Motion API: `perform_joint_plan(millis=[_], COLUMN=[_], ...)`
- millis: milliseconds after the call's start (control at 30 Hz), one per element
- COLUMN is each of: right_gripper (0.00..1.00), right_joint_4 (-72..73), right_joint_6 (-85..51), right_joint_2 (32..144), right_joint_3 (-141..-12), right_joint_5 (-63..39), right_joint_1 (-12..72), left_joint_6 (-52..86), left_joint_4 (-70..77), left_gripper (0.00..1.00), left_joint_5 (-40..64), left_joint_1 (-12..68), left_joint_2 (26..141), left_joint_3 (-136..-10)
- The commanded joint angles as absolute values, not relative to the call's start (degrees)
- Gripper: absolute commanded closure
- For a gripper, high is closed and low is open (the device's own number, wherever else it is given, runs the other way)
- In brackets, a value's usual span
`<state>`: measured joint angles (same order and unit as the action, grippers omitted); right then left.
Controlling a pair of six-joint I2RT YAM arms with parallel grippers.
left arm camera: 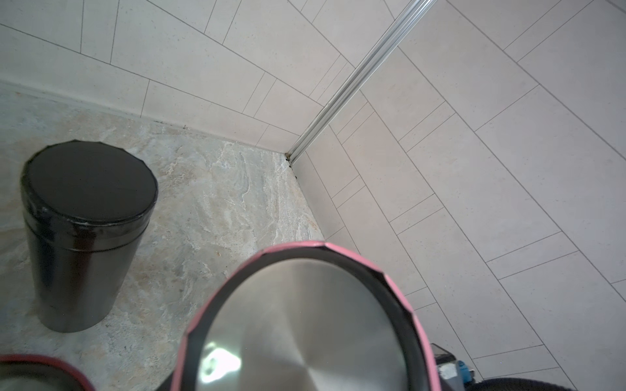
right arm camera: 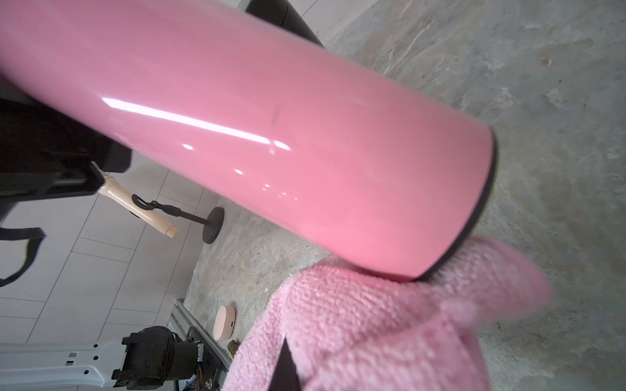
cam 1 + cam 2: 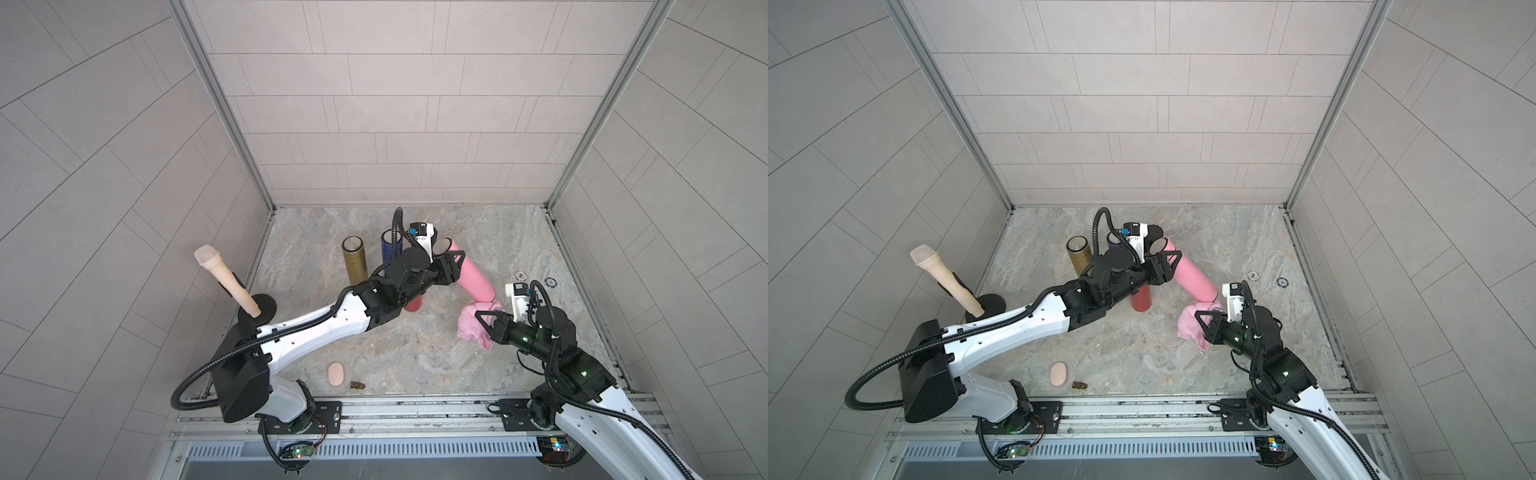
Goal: Wipe the surface of the thermos
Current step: Wipe the dirt from the surface of the thermos.
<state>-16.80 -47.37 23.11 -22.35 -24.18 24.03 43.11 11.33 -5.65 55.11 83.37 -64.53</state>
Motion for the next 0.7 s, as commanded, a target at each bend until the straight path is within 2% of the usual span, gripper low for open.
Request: perform_joint_plan(millis=[0,167,400,533,667], right_gripper=[1.0,1.0,1.0,1.0,1.0], right_joint_4=[-18.98,-23.63,-13.9,-15.9,-21.43], right_joint_6=[-46.71,-45.17,-45.57,-43.54,-41.63], right_joint_2=[20.28,17.67,22.26,26.15,24.17], right_joint_3=[-24.84,-27.22,-27.9,-26.56,-24.51], right_joint_5=[-22.2,-18.77,-21.08,-20.04,-15.11], right_joint_1=[23.82,23.82,23.77,23.73,23.69], left_joint_6=[44.26,42.85,42.09,41.87,38.68], left_joint_4=[16.31,13.85,12.28,12.12,7.77], left_gripper=[1.0,1.0,1.0,1.0,1.0], left_joint_5=[-6.82,-6.18,-2.43,-2.25,-3.82], left_joint_1=[54.67,54.41,54.28,53.94,53.71], left_joint_2=[81.94,80.88,80.77,79.72,79.53], left_joint_3=[-63.63,-64.56,-67.1,-67.83,-70.68])
